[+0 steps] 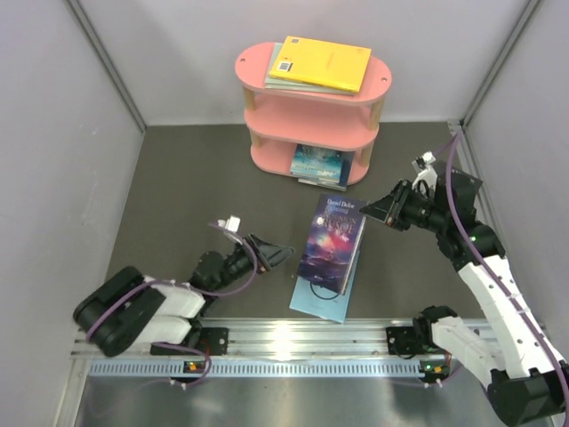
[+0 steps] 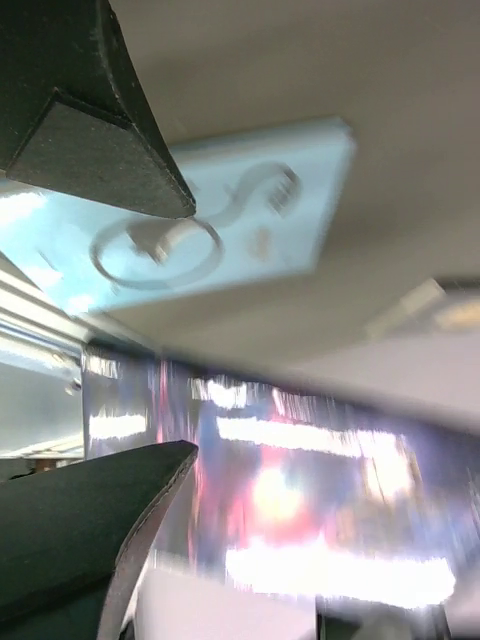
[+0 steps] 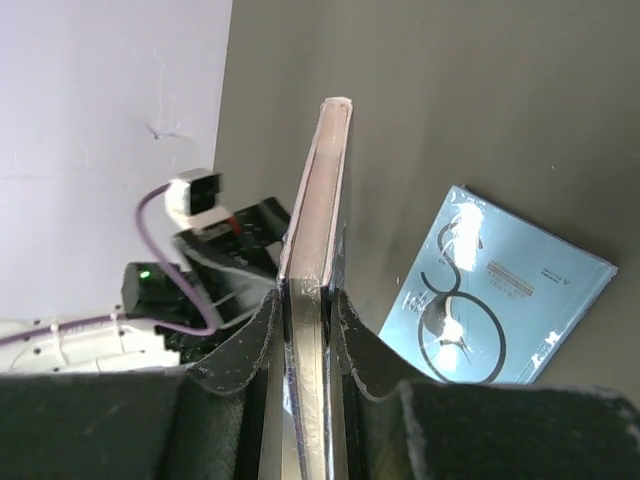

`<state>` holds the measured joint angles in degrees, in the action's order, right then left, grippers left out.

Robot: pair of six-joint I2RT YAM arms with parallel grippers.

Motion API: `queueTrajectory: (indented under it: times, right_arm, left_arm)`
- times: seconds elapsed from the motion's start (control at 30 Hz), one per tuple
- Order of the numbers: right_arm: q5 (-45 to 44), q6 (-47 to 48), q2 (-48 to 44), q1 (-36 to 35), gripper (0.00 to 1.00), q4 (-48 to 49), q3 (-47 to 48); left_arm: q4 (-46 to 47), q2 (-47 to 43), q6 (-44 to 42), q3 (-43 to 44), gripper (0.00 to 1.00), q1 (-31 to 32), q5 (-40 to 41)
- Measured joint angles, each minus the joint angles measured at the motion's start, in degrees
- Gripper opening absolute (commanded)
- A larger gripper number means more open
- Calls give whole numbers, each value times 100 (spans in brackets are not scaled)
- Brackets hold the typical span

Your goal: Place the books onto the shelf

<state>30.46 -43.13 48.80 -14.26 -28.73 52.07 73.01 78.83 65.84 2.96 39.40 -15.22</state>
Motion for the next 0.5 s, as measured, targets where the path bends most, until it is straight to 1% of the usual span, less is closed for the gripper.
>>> queueTrajectory:
  times: [0.1,0.17,0.27,0.37,0.5]
  right_arm:
    - [98,-22,4,144,0,17,-2]
    - [184,-114,22,181,0,138,-35]
    - [417,-407,33,190,0,673,-306]
    - [603,-726,87,190,0,1156,-601]
    - [772,-1062,216,190,0,1587,-723]
  left_arm:
    - [-72,-1113,-87,-7,99,-66,83]
    - [-302,-1910,-201,-7,99,-85,129]
    - [-763,-2732,-358,-7,99,-83,166]
    - [-1309,-3064,-520,-7,99,-83,181]
    - [-1858,-3005,-662,-9,99,-83,221]
